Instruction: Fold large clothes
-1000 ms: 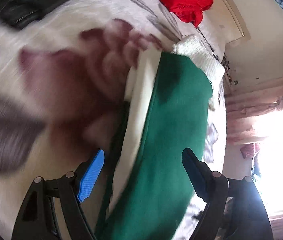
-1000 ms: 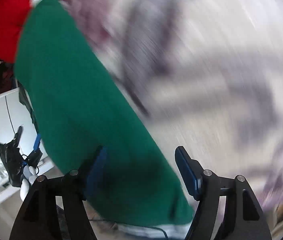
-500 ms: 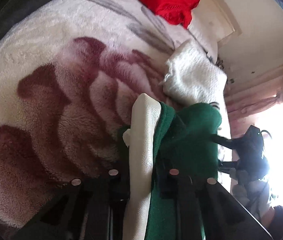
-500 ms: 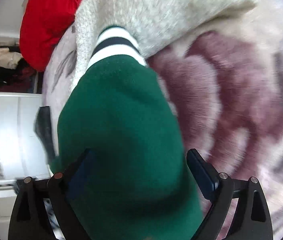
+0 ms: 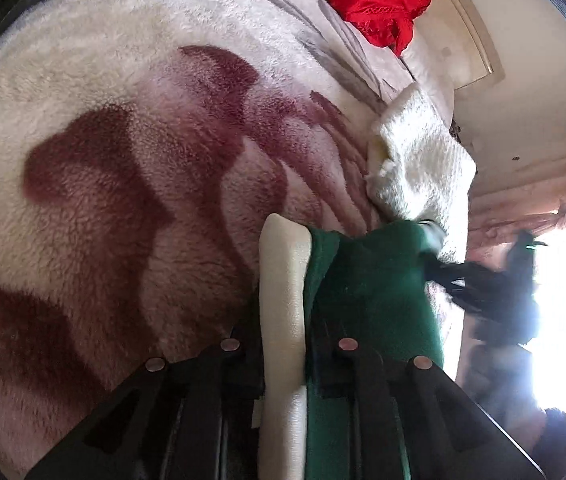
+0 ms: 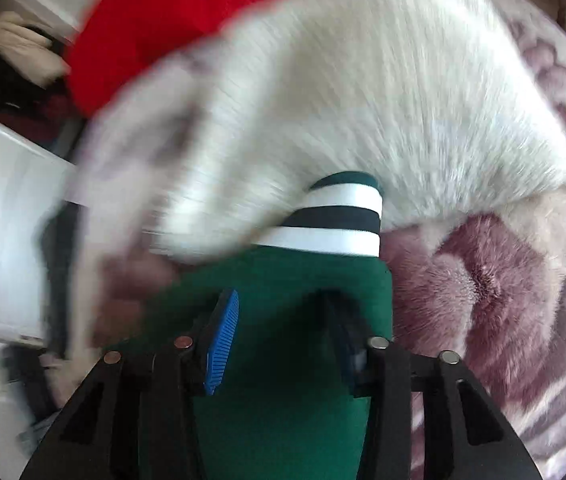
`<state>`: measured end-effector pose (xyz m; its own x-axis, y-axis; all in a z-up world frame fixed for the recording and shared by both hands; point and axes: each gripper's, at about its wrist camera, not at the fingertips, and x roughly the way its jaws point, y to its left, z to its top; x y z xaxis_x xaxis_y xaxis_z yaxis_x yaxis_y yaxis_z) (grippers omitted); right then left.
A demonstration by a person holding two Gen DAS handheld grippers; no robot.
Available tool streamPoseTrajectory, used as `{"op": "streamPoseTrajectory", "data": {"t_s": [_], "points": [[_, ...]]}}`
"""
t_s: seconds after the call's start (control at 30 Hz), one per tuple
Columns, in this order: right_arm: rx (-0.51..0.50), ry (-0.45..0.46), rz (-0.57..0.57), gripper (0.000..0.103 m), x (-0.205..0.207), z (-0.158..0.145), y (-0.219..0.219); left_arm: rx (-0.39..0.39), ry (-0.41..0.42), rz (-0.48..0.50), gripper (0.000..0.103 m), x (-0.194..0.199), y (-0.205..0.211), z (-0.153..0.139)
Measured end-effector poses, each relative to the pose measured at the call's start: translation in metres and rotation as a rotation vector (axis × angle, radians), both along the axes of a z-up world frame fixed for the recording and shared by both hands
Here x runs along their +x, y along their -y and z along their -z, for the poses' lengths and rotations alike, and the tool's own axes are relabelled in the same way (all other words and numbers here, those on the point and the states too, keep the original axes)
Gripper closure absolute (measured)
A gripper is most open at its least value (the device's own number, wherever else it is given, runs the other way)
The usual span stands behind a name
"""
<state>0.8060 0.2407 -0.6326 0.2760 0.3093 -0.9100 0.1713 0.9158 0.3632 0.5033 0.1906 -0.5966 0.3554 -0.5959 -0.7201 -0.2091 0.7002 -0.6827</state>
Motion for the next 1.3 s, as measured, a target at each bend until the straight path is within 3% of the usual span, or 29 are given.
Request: {"op": "streamPoseTrajectory", "data": {"t_s": [0.03,0.1,0.2,0.23,0.27,0.3,0.33,0.4,0.53,0.67,0.73,0.8,0.87,0.93,1.03,1.1,1.13,1.2,1.23,1.27,1.3], "points": [[-0.012,-0.054,0.034,0.094,0.009,0.018,0.006,-0.005,-0.003,0.004,0.087,0.003,0.0,0.002],[-0.001,-0.095,0.059,0.103,0.022,0.038,0.01,-0.023,-0.015,0.006,0.086,0.006,-0.002,0.006],[0.038,-0.117,0.063,0.103,0.025,0.033,0.023,-0.075,-0.049,-0.004,0.073,0.006,-0.012,0.002],[0.058,-0.128,0.058,0.102,0.024,0.028,0.029,-0.108,-0.07,-0.011,0.063,0.003,-0.018,0.0],[0.083,-0.136,0.047,0.098,0.021,0.023,0.034,-0.134,-0.084,-0.024,0.053,-0.001,-0.024,-0.004],[0.093,-0.149,0.032,0.089,0.017,0.015,0.041,-0.145,-0.083,-0.039,0.05,-0.008,-0.031,-0.008],[0.087,-0.157,0.027,0.06,0.01,0.008,0.046,-0.154,-0.069,-0.048,0.044,-0.017,-0.036,-0.017],[0.104,-0.152,0.013,0.02,-0.018,-0.008,0.066,-0.164,-0.035,-0.046,0.042,-0.041,-0.044,-0.034],[0.19,-0.197,-0.027,0.02,-0.083,-0.02,0.085,-0.156,-0.028,-0.027,0.03,-0.106,-0.049,-0.061],[0.236,-0.296,0.012,0.02,-0.155,-0.014,0.104,-0.154,-0.11,0.009,0.029,-0.166,-0.025,-0.055],[0.247,-0.333,0.056,0.02,-0.186,-0.01,0.113,-0.141,-0.168,0.031,0.034,-0.196,-0.001,-0.038],[0.28,-0.371,0.097,0.02,-0.216,-0.004,0.122,-0.251,-0.171,0.029,0.095,-0.216,0.022,-0.023],[0.293,-0.387,0.124,0.02,-0.239,-0.001,0.128,-0.365,-0.166,-0.019,0.098,-0.228,0.033,-0.018],[0.288,-0.388,0.119,0.02,-0.255,-0.005,0.132,-0.424,-0.187,-0.089,0.098,-0.234,0.025,-0.01],[0.289,-0.364,0.103,0.02,-0.289,-0.028,0.145,-0.372,-0.246,-0.208,0.091,-0.247,-0.014,0.005],[0.308,-0.346,0.102,0.02,-0.301,-0.043,0.155,-0.394,-0.266,-0.245,0.09,-0.26,-0.03,-0.001],[0.315,-0.335,0.104,0.02,-0.309,-0.049,0.163,-0.391,-0.264,-0.25,0.085,-0.266,-0.036,-0.011],[0.329,-0.324,0.117,0.02,-0.329,-0.059,0.18,-0.343,-0.218,-0.244,0.063,-0.281,-0.045,-0.039],[0.339,-0.327,0.125,0.019,-0.338,-0.06,0.187,-0.337,-0.184,-0.235,0.033,-0.292,-0.048,-0.054],[0.354,-0.333,0.13,0.019,-0.35,-0.06,0.194,-0.327,-0.159,-0.225,0.011,-0.305,-0.046,-0.066],[0.376,-0.346,0.13,0.019,-0.366,-0.059,0.196,-0.316,-0.139,-0.213,0.01,-0.317,-0.045,-0.075]]}}
